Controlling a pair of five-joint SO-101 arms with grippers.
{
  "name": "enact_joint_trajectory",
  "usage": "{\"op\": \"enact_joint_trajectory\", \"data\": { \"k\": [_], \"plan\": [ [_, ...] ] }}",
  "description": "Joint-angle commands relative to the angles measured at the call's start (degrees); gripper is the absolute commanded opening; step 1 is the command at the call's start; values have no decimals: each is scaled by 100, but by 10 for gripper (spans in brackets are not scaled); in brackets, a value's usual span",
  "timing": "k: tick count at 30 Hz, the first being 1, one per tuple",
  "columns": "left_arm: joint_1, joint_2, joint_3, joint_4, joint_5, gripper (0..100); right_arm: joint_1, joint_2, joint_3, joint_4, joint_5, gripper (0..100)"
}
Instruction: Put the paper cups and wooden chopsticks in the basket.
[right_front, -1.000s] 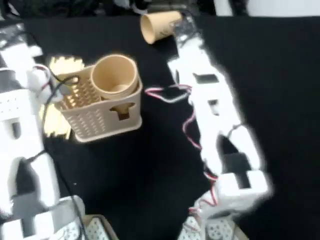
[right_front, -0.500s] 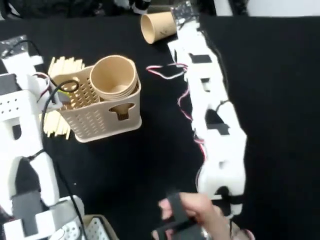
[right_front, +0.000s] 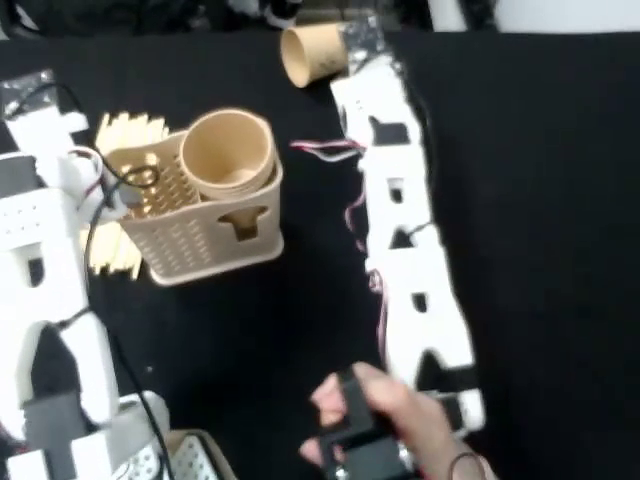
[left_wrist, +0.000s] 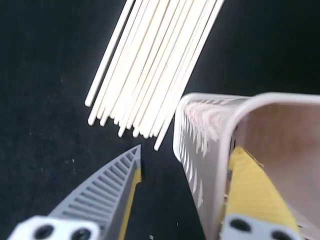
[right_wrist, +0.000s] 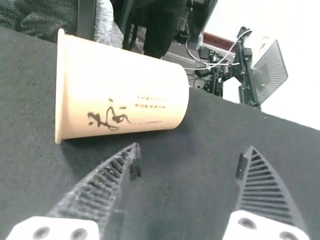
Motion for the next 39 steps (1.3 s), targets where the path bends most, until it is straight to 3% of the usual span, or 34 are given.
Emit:
{"op": "enact_joint_trajectory", "data": {
  "k": [1,4,7,10,17,21,23,29,33,39],
  "plan": [
    [198,-35,154,-237,-35,278,18,-154,-444,-149,44,187],
    [198,-44,145,-246,0,278,246,-426,-435,9,44,4],
    [198,-176,136,-273,0,278,527,-778,-435,659,44,59],
    [180,-624,136,-246,0,278,870,-1253,-435,1538,44,9],
    [145,-2760,576,-273,-35,278,1275,-2747,-435,4738,97,12],
    [101,-4044,971,-237,-35,278,1459,-3424,-435,5978,97,12],
    [-268,-4378,1147,-273,-35,278,1574,-3679,-435,6435,97,12],
    [-1560,-3622,1086,-264,-659,278,2347,-4136,-13,6470,176,11],
    [-1464,-2708,664,-220,-730,282,2716,-4391,848,6470,510,11],
    [-505,-1626,-532,501,-237,283,3358,-4567,2712,6462,563,11]
  ]
}}
